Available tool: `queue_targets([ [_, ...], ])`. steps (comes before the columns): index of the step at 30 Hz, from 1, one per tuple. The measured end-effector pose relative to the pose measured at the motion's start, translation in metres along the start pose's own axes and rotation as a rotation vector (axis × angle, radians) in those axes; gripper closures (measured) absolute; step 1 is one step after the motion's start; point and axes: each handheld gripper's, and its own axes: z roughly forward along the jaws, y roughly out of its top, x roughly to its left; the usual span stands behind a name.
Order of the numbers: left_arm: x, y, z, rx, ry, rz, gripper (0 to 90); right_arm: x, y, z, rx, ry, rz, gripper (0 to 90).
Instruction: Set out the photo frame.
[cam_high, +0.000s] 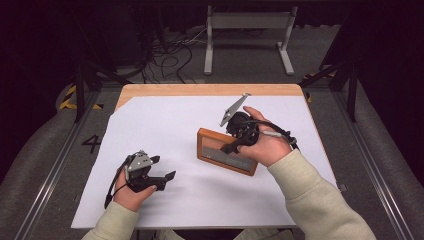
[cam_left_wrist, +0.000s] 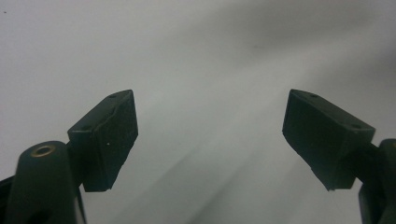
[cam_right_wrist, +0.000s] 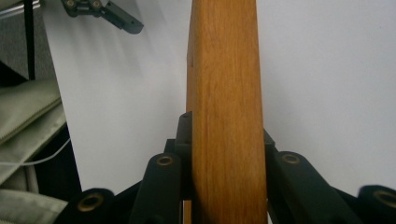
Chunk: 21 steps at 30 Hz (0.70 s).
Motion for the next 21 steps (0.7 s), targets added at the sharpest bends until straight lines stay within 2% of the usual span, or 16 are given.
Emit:
queue_targets([
  [1,0.0,0.0,0.0,0.0,0.0,0.002,18.7,-0.003,0.0,0.0,0.002,0.026,-0.035,73.3],
  [4,0.001,0.0,-0.001,-0.001,0.002,0.005,18.8,-0.005,0.002,0.0,0.015,0.063,-0.091,73.3],
  [5,0.001,0.0,-0.001,-0.001,0.002,0.005,18.8,-0.005,0.002,0.0,0.015,0.063,-0.091,73.3],
  [8,0.001,-0.001,-0.001,-0.001,0.006,0.004,18.7,-0.005,0.004,0.002,0.026,0.086,-0.175,73.2],
  [10,0.002,-0.001,-0.001,-0.001,0.005,-0.005,18.7,-0.004,0.005,0.004,0.034,0.096,-0.216,73.2],
  [11,0.002,-0.001,-0.001,-0.001,0.005,-0.005,18.8,-0.004,0.005,0.004,0.034,0.096,-0.216,73.2],
  [14,0.002,-0.001,-0.001,0.0,0.006,-0.005,18.8,-0.003,0.005,0.01,0.049,0.128,-0.275,73.2],
  [16,0.002,-0.001,-0.001,0.0,0.01,0.004,18.8,-0.003,0.005,0.014,0.062,0.138,-0.299,73.2],
  [21,0.002,-0.001,-0.001,-0.001,0.009,0.006,19.2,-0.006,0.003,0.025,0.072,0.155,-0.295,73.2],
])
